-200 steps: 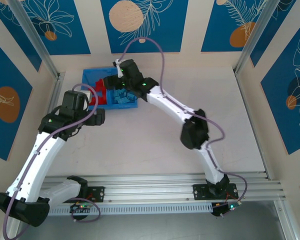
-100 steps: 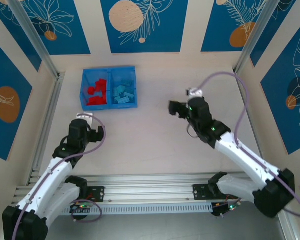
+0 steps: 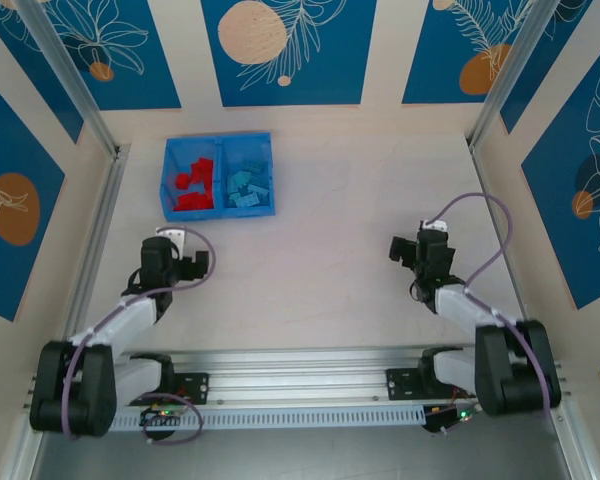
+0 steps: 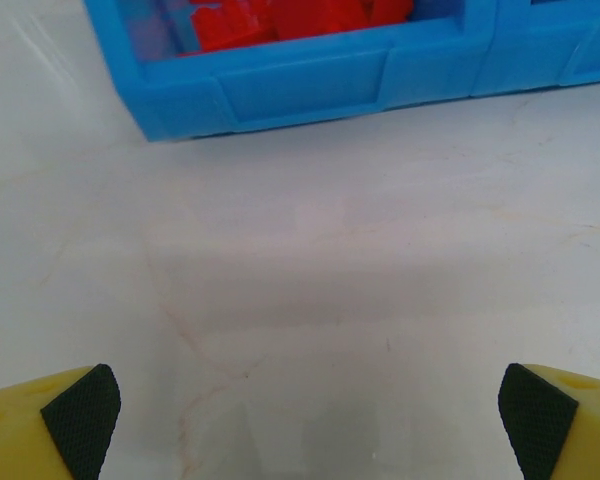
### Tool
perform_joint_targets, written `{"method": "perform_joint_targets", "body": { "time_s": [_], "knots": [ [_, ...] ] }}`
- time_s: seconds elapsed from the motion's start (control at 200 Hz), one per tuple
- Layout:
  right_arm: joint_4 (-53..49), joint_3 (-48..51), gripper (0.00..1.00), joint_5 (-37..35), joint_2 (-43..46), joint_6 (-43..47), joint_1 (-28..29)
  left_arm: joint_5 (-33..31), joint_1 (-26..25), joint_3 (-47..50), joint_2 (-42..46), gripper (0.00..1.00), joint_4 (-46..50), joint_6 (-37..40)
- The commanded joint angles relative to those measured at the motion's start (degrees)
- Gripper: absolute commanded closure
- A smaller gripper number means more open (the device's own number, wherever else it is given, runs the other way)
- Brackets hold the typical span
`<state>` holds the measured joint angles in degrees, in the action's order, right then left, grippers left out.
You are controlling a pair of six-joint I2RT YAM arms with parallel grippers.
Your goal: Sort the legos into containers by color
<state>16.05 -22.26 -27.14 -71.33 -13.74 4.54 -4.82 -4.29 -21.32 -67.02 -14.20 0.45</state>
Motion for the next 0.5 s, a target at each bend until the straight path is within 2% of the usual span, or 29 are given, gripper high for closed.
{"method": "perform_joint_targets", "body": {
  "time_s": [0.0, 0.1, 0.155, 0.185, 0.23, 0.275, 0.32, 0.37, 0.42, 0.455, 0.495],
  "knots": [
    [13.7, -5.6, 0.0, 8.4, -8.2, 3.9, -1.2, 5.4, 1.2, -1.5, -6.8, 0.0, -14.5, 0.8],
    [17.3, -9.1, 0.01, 10.9, -15.7, 6.7, -1.9, 4.3, 2.3, -4.2, -14.3, 0.0, -22.5, 0.0],
    [16.3, -8.9, 0.0, 12.5, -15.0, 6.3, -2.6, 4.6, 2.9, -6.4, -18.8, 0.0, -22.6, -0.4],
    [20.6, -6.7, 0.0, 14.4, -14.7, 6.5, -3.1, 7.2, 2.8, -6.3, -20.4, 0.0, -25.7, 0.8],
    [27.8, -2.0, 0.01, 19.9, -14.8, 6.9, -4.5, 8.3, 2.5, -6.2, -19.4, 0.0, -23.4, 1.8],
    [39.7, 1.2, 0.0, 21.1, -17.9, 6.2, -5.1, 8.3, 2.6, -2.8, -20.0, 0.0, -29.9, 1.8],
    [28.4, -1.4, 0.01, 20.7, -15.0, 6.0, -5.3, 8.4, 2.8, 0.4, -22.7, 0.0, -40.3, 0.9],
    [36.4, 0.4, 0.01, 19.5, -17.3, 6.4, -4.5, 8.6, 3.0, -1.4, -20.5, 0.0, -33.0, 1.4],
    [30.1, -1.1, 0.01, 18.3, -15.5, 7.2, -3.9, 8.1, 2.7, -1.0, -21.7, 0.0, -35.9, 1.5],
    [32.2, -0.7, 0.01, 18.2, -16.2, 7.4, -3.7, 7.8, 2.5, -1.4, -20.8, 0.0, -33.5, 1.6],
    [31.5, -0.9, 0.0, 18.3, -16.0, 7.4, -3.7, 7.3, 2.3, -1.2, -21.4, 0.0, -35.1, 1.7]
  ]
}}
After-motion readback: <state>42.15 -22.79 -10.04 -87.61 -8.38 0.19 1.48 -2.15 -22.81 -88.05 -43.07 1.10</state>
